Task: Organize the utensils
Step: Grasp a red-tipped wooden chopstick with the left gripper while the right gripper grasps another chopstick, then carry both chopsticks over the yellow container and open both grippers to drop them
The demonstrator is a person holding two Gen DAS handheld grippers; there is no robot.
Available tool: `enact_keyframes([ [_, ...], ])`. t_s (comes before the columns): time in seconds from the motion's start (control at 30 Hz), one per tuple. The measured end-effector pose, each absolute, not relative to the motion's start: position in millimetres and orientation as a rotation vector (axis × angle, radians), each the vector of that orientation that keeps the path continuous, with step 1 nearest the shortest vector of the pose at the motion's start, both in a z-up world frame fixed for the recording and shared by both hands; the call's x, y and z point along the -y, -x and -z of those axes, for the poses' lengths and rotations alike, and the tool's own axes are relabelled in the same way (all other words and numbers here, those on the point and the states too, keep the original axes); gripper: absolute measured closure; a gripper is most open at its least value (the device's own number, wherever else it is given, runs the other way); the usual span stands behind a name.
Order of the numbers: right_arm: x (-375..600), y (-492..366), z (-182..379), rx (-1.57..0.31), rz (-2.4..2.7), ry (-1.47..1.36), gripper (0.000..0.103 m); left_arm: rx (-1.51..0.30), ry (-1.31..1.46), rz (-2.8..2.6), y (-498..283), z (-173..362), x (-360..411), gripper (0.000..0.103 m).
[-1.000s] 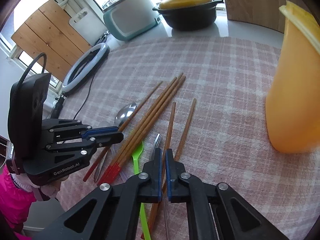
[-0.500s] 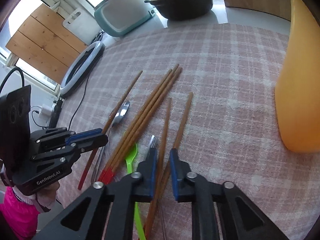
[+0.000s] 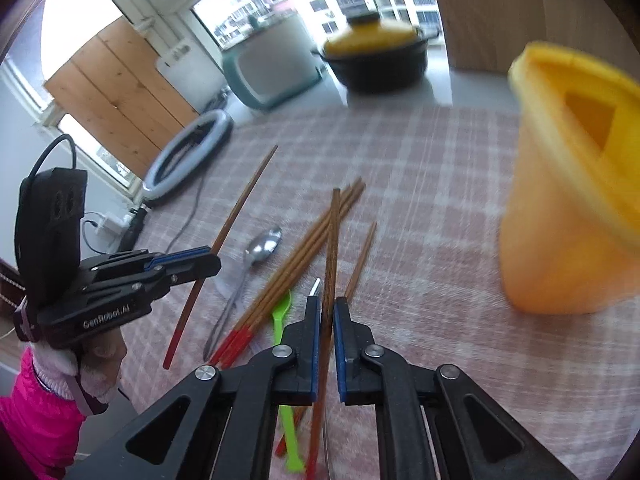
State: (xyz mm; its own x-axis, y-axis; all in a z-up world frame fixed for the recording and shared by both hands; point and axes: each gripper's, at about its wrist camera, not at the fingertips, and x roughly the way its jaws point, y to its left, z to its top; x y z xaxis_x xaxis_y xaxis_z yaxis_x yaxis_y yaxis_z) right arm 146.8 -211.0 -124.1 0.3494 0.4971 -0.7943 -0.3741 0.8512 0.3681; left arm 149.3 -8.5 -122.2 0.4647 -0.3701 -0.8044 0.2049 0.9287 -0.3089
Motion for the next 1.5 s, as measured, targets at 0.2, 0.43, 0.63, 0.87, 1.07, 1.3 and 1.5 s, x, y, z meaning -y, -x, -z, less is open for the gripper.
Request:
enact_keyframes([
  [0.2, 235.0, -129.5, 88.1, -0.974, -0.597, -0.109, 0.100, -0.902, 0.242, 0.350, -135.3, 85.9, 27.9, 0.099],
  [0.43, 267.3, -120.6, 51.1, -0.875, -0.604, -0.118, 0.100, -0.789, 0.296, 0.362, -133.3, 52.7, 57.6, 0.099],
  [0.63, 304.4, -119.1, 12.6, -0.766, -0.571, -0.163, 0.100, -0.745, 0.307, 0.415, -150.2, 35.0, 86.6, 0.099],
  [0.87, 346.7, -121.6, -12.5, -0.692, -0.493, -0.214, 0.100, -0.685, 0.344, 0.478, -176.7, 17.1, 118.0, 0.099],
  [1.07, 373.4, -128.8, -36.1, -0.648, -0.467, -0.261, 0.100, -0.641, 0.334, 0.489, -205.6, 3.7, 143.4, 0.099],
  [1.3, 393.5, -138.6, -56.9, -0.593, -0.412, -0.239, 0.100, -0.605, 0.366, 0.521, -227.4, 8.6, 165.7, 0.099],
  [1.5, 403.0, -152.7, -58.0, -0.583, -0.366, -0.229, 0.100, -0.572, 0.337, 0.505, -242.8, 14.9, 189.2, 0.099],
])
